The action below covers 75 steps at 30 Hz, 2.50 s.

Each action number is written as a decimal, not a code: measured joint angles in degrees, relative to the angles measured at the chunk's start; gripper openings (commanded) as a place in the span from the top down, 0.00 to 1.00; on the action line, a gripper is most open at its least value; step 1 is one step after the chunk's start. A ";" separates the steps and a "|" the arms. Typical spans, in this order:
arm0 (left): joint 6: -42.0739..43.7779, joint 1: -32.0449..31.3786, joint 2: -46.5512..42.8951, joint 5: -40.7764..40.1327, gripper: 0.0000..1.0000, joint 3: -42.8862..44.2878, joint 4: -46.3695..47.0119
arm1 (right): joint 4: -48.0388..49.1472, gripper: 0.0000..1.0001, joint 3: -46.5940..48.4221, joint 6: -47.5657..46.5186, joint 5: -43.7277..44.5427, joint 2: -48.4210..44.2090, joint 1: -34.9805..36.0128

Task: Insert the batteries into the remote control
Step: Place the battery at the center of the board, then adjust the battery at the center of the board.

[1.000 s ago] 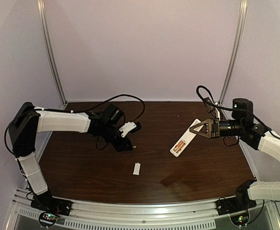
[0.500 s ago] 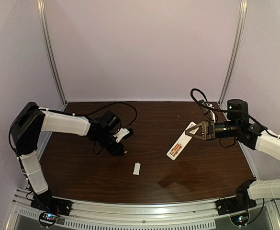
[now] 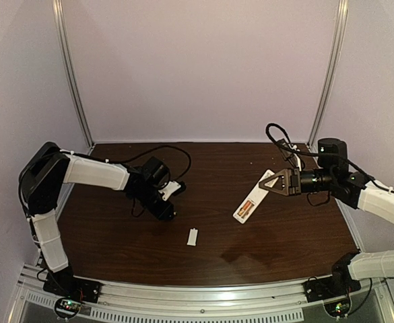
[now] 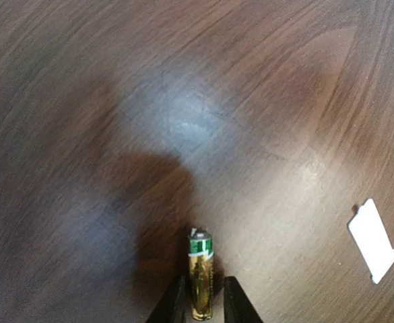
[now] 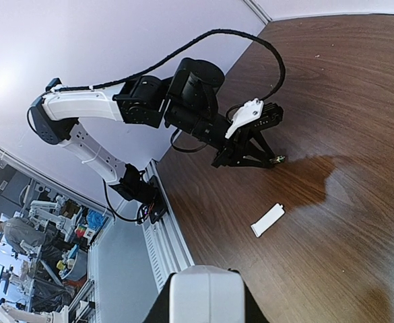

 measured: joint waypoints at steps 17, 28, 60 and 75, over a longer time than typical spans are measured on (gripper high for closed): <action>-1.05 0.55 -3.41 -0.33 0.61 0.07 -2.08 | 0.15 1.00 0.35 -0.02 0.24 0.02 0.17; -1.99 2.54 -5.75 -6.97 0.64 -0.44 -3.67 | 0.15 1.00 0.35 -0.02 0.44 0.00 0.22; -1.05 -0.52 -2.23 -8.41 0.64 -1.25 -4.70 | 0.15 1.00 0.35 0.07 0.94 -0.37 0.22; -0.63 -2.86 -1.86 -5.66 0.60 -1.09 -3.26 | 0.17 1.00 0.35 0.20 0.98 -0.37 0.22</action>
